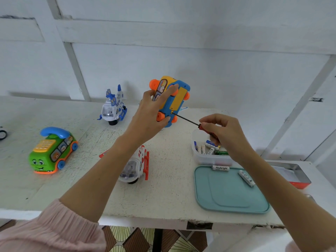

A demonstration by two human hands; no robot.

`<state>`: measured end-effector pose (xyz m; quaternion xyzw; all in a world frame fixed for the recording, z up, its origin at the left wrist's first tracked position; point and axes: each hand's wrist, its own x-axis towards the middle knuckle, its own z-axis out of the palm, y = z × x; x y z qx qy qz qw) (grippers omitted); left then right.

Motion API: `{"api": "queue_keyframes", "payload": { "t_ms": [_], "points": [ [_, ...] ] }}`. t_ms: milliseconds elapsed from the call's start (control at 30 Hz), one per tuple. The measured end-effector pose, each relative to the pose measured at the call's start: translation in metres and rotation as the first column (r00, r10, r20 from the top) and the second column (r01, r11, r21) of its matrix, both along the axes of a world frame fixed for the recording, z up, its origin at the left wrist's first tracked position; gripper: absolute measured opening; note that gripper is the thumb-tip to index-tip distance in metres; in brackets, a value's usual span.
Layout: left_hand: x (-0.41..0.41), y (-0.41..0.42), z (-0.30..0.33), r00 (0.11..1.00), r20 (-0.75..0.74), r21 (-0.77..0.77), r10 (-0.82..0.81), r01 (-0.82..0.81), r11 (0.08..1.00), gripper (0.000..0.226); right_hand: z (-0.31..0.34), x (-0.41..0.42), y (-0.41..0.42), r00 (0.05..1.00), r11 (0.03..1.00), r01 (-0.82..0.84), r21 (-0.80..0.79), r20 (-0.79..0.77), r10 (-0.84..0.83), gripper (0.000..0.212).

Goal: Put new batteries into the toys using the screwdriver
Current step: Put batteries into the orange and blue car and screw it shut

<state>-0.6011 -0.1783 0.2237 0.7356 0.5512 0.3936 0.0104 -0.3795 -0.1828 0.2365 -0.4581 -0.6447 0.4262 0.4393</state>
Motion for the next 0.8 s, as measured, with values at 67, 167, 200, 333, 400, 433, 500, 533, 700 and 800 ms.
{"api": "queue_keyframes", "payload": {
  "t_ms": [67,167,200,333,400,433,500,533,700,800],
  "points": [
    [-0.001,-0.001,0.000,1.000,-0.006,0.003,0.001,-0.001,1.000,0.074,0.000,0.000,0.001,0.997,0.997,-0.015,-0.071,0.069,0.020,0.028],
    [0.001,-0.002,0.000,1.000,-0.021,0.010,-0.004,0.004,1.000,0.074,-0.001,0.000,0.002,0.986,0.998,-0.011,-0.066,0.167,0.021,0.036],
    [0.002,-0.003,0.000,1.000,-0.030,0.017,-0.005,0.006,1.000,0.074,-0.001,0.001,0.001,0.982,0.999,-0.006,-0.036,0.188,0.013,0.032],
    [0.001,-0.005,0.000,0.999,-0.050,0.030,0.000,0.001,1.000,0.074,0.001,0.003,0.002,0.984,0.999,-0.017,0.031,0.176,0.011,0.013],
    [0.002,-0.006,0.000,0.998,-0.056,0.027,0.000,0.002,1.000,0.073,0.000,0.003,0.004,0.963,0.991,-0.011,0.130,0.269,-0.024,0.016],
    [0.003,-0.007,0.000,0.998,-0.060,0.026,-0.002,0.003,1.000,0.073,0.000,0.003,0.004,0.948,0.986,-0.011,0.166,0.314,-0.042,0.016],
    [0.004,-0.008,0.000,0.998,-0.063,0.027,-0.006,0.007,1.000,0.074,0.000,0.003,0.004,0.921,0.983,-0.022,0.181,0.387,-0.050,0.017],
    [0.004,-0.008,0.000,0.998,-0.065,0.029,-0.008,0.010,1.000,0.075,0.000,0.004,0.004,0.910,0.986,-0.033,0.166,0.412,-0.039,0.021],
    [0.004,-0.011,0.000,0.996,-0.083,0.028,-0.014,0.016,0.999,0.076,0.002,0.005,0.004,0.904,0.984,-0.032,0.178,0.425,-0.048,0.020],
    [0.004,-0.014,-0.002,0.997,-0.078,0.017,-0.012,0.013,1.000,0.077,0.000,0.005,0.006,0.903,0.978,-0.005,0.210,0.420,-0.086,0.013]
  ]
}}
